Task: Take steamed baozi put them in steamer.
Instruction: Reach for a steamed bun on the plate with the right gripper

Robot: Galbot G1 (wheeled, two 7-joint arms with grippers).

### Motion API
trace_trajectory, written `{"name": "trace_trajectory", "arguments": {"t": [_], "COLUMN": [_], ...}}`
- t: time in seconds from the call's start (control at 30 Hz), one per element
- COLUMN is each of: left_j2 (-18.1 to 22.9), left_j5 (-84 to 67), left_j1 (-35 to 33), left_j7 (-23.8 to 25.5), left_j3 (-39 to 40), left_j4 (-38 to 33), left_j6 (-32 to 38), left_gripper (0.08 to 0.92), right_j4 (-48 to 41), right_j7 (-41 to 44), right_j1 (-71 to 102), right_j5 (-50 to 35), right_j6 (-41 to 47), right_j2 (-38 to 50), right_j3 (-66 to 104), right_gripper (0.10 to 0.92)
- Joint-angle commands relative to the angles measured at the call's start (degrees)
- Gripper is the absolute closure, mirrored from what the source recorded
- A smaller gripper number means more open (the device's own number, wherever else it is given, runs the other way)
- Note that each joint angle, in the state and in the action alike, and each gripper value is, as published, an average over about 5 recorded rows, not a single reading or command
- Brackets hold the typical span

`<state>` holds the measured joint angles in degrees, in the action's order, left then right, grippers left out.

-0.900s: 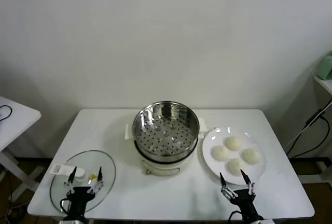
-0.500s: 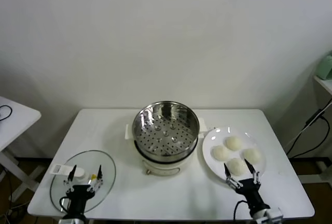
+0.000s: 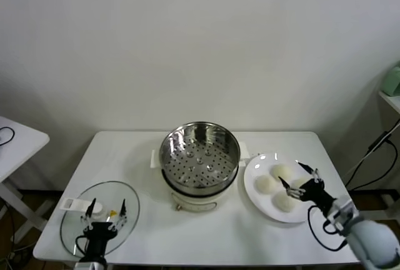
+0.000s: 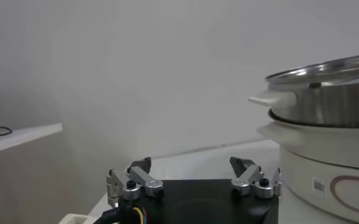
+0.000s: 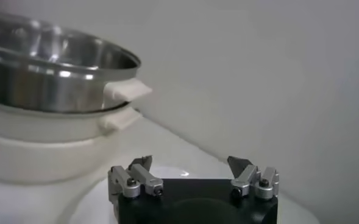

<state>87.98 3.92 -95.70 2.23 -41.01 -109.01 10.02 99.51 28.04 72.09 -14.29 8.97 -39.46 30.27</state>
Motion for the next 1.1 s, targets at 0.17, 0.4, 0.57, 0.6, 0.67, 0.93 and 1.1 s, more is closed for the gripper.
{"name": "trace_trajectory", "arguments": {"t": [0.17, 0.4, 0.57, 0.6, 0.67, 0.93, 1.1], "left_j2": [0.0, -0.3, -0.2, -0.2, -0.1, 0.4, 0.3], "left_j5": [0.3, 0.0, -0.1, -0.1, -0.1, 0.3, 0.0], "left_j1": [0.2, 0.3, 0.7, 0.8, 1.0, 2.0, 2.3], "left_j7": [0.0, 0.0, 0.1, 0.1, 0.1, 0.0, -0.3], "left_j3": [0.5, 0.6, 0.5, 0.5, 0.5, 0.3, -0.4], "left_j4": [0.3, 0.6, 0.6, 0.5, 0.4, 0.3, 0.3], "left_j6": [0.3, 0.3, -0.1, -0.2, -0.4, -1.5, -2.3], "left_gripper": [0.177, 0.177, 0.177, 0.177, 0.177, 0.177, 0.177], "right_j4": [-17.3, -27.7, -35.7, -37.1, -39.9, -48.3, -50.9], "right_j7": [27.5, 35.6, 37.7, 38.1, 38.8, 38.5, 37.7], "right_j1": [-38.4, -68.8, -81.3, -82.7, -84.5, -82.9, -79.2], "right_j5": [4.1, 7.1, 8.1, 8.3, 9.1, 13.1, 15.8], "right_j6": [1.9, 0.9, -0.8, -1.2, -1.9, -2.8, -3.4], "right_j2": [17.9, 13.5, 7.6, 6.5, 4.3, -5.5, -8.9], "right_j3": [-28.3, -60.0, -76.7, -79.2, -82.9, -83.4, -81.0], "right_gripper": [0.203, 0.203, 0.203, 0.203, 0.203, 0.203, 0.203]}}
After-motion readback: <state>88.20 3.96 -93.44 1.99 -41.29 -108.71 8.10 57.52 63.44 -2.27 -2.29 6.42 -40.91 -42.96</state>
